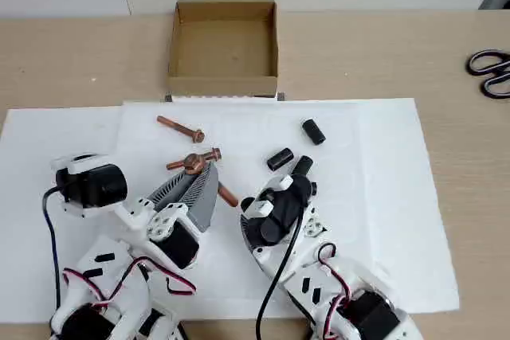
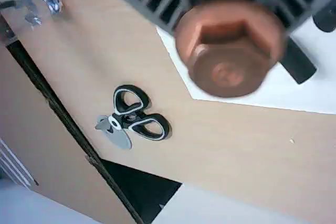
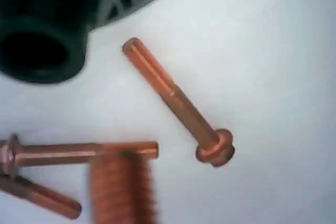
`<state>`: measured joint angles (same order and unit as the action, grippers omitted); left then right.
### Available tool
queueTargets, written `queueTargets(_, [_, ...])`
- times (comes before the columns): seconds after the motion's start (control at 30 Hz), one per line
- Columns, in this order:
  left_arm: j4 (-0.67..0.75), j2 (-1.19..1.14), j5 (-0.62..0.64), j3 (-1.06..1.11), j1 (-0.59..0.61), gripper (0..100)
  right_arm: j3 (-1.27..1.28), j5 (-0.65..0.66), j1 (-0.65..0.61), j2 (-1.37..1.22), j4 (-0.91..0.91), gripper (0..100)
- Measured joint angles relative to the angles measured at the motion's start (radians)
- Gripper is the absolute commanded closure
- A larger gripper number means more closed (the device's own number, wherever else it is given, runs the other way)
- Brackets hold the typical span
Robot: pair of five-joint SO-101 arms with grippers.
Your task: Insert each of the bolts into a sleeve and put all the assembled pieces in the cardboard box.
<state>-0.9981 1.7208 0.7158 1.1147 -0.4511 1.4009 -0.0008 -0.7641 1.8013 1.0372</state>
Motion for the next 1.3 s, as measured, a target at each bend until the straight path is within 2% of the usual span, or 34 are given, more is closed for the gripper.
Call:
queueTargets(0.3, [0.003,0.0,0.0,0.038,0.0,100,0.0,0.041,-0.058,0.0,0.0,99.6])
queueTargets(0.67, [0.003,0.0,0.0,0.072,0.0,100,0.0,0.049,-0.057,0.0,-0.026,99.6])
queueTargets(1.07, [0.006,0.0,-0.028,0.12,-0.052,100,0.0,0.049,-0.06,0.0,-0.028,99.6])
queueTargets(1.3, [-0.021,0.0,-0.137,0.12,-0.121,100,0.0,0.049,-0.058,0.0,-0.028,99.6])
